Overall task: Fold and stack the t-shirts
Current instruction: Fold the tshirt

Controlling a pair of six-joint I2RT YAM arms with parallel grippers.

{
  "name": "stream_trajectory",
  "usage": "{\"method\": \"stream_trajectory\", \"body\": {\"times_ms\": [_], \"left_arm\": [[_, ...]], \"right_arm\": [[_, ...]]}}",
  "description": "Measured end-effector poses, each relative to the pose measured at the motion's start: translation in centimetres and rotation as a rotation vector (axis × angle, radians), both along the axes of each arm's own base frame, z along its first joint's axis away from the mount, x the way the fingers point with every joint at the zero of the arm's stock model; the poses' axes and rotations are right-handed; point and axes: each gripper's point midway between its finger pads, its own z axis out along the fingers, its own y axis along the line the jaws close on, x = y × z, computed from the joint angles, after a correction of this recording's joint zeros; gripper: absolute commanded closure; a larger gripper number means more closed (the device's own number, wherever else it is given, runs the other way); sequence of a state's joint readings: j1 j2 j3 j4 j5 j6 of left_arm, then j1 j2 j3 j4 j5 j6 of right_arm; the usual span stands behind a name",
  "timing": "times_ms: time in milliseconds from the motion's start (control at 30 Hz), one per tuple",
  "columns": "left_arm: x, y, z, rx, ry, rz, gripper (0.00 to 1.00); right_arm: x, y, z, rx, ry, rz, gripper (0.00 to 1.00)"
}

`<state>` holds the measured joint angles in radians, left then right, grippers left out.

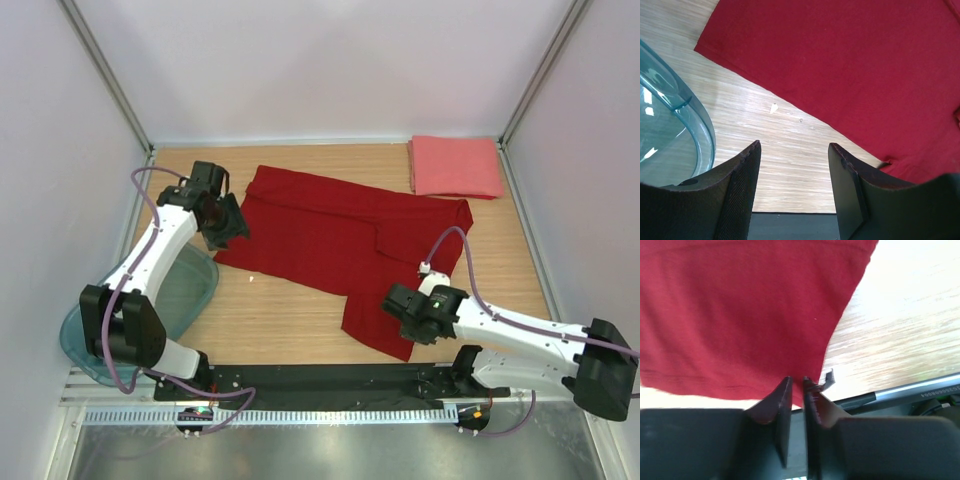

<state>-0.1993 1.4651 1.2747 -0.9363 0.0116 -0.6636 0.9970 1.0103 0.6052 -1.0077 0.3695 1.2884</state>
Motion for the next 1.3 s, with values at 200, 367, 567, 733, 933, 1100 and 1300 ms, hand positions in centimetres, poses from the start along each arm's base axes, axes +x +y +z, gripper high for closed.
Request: {"method": "stream_trajectory", "body": {"times_ms": [200,367,567,733,933,1100,1300], "left_arm": [[0.1,0.2,-0.2,0.000,0.006,-0.014,0.42],[0.2,0.5,-0.5,-0.004,0.015,-0.022,0.43],[0.2,0.4,-1.2,-0.014,0.039,-0.034,0.43],[0.3,0.8,-1.4,-0.016,0.047,-0.038,0.43],[0.4,1.3,-1.6,-0.013,0.054,-0.027,0.43],[0.6,1.9,-2.0,0.002,0.061,-0.010,0.43],[1.5,2.9,-4.4,0.069,0.137,0.024,0.43]], "right_arm": [[-0.5,0.0,-0.6,0.000,0.049,-0.030,0.66],[-0.7,0.0,-1.6,0.044,0.075,-0.089,0.62],[-1.6,-0.2,-3.4,0.023,0.138,-0.101,0.58],[-1.3,0.4,-3.6,0.034,0.141,-0.098,0.64],[-0.7,1.5,-3.4,0.083,0.121,-0.103,0.99],[-0.6,1.0,-3.0,0.087,0.095,-0.109,0.99],[-0.5,0.6,-2.5,0.062,0.084,-0.103,0.99]]}}
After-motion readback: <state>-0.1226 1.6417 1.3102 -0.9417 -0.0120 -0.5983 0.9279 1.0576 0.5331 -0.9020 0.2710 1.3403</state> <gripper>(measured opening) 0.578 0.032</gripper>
